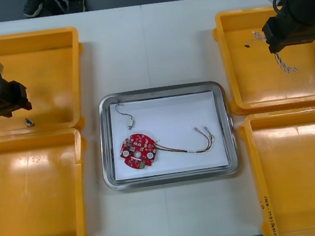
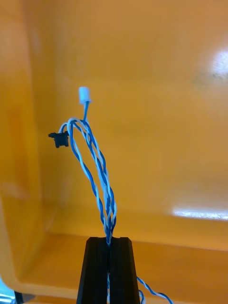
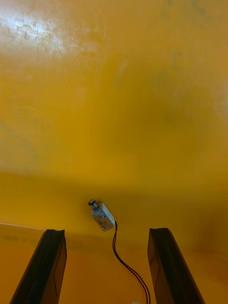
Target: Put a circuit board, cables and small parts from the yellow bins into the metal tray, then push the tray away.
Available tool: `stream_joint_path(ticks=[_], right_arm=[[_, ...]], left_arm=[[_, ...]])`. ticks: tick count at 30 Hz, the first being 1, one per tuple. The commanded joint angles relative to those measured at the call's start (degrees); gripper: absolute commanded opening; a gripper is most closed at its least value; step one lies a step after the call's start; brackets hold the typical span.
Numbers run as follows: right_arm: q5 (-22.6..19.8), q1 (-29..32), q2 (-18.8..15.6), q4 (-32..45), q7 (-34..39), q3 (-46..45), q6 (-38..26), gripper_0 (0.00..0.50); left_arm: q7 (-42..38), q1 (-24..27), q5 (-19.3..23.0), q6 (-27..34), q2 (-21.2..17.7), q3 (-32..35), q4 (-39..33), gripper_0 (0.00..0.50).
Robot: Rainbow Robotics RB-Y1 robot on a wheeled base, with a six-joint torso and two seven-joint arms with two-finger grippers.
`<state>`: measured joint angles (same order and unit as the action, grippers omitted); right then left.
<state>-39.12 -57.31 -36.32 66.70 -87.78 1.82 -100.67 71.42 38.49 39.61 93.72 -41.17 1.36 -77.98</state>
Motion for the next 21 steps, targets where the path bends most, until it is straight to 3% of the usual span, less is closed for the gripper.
stream_joint_path(ticks=[1, 16, 21], right_arm=[[-2.81, -2.89, -3.41, 7.21, -6.53, 5.21, -1.9, 0.0], [-11.95, -2.81, -3.41, 26.02, -11.45, 14.0, -8.22, 0.0], [-12.3, -2.72, -3.5, 30.68, -13.83, 17.95, -8.05, 0.0]], left_arm=[[2.49, -0.69, -1.38, -0.64, 1.09, 0.04, -0.07, 0.5], [2.67, -0.52, -3.31, -0.82, 2.41, 0.04, 0.81, 0.5], [3.02, 1.42, -3.4, -0.82, 3.02, -0.22, 4.5, 0.5]])
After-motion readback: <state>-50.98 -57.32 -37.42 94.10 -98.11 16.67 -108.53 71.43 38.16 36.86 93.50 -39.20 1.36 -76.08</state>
